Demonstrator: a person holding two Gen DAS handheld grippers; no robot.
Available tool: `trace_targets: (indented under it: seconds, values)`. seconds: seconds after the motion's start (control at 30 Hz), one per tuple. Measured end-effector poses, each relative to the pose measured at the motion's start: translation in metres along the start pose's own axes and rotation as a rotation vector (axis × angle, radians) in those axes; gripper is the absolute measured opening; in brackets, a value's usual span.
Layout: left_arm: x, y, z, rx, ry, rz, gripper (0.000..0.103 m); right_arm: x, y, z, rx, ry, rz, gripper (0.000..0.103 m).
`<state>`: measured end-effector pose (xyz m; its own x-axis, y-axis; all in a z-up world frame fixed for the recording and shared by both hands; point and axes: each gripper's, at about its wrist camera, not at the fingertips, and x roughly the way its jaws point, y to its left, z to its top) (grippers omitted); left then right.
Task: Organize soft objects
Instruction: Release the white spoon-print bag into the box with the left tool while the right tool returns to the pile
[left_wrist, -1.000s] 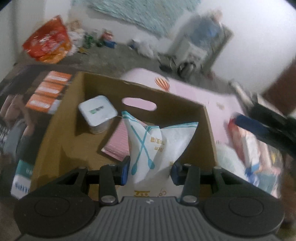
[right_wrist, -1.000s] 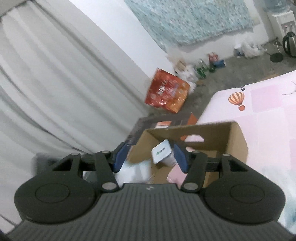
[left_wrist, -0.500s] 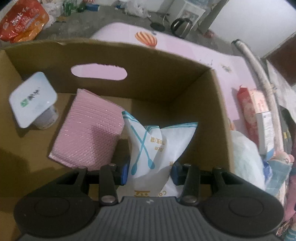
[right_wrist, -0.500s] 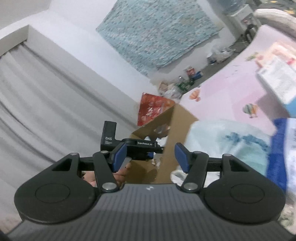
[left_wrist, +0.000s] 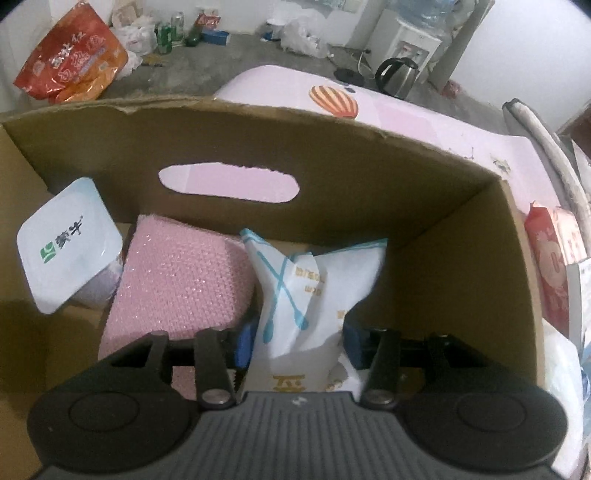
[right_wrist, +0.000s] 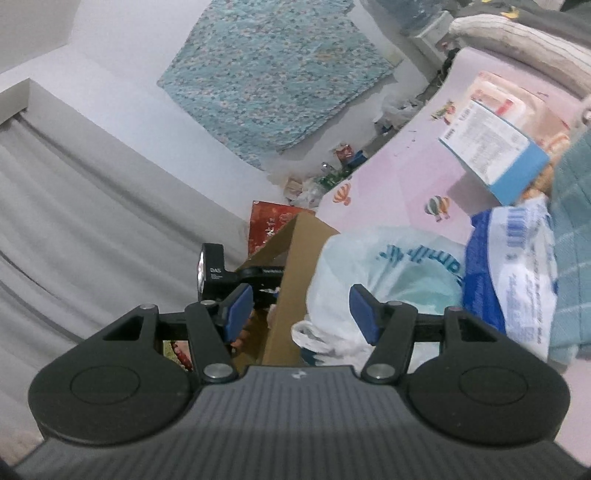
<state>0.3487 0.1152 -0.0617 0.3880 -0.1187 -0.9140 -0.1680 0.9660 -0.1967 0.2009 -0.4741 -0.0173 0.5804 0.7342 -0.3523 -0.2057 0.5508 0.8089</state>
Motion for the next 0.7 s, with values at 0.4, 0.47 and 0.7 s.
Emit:
trace_targets:
  seconds: [0.4, 0.47, 0.7]
  values:
    - [-0.025, 0.004, -0.003, -0.138, -0.056, -0.076, 0.088, -0.02, -0.003, -0.017, 0.023, -0.014, -0.03, 0.065]
    - [-0.036, 0.009, -0.005, -0.168, -0.08, -0.088, 0.088, -0.025, -0.001, -0.019, 0.022, -0.019, -0.031, 0.067]
    - [-0.092, 0.03, -0.023, -0.314, -0.168, -0.065, 0.089, -0.044, 0.004, -0.025, 0.008, -0.046, -0.046, 0.073]
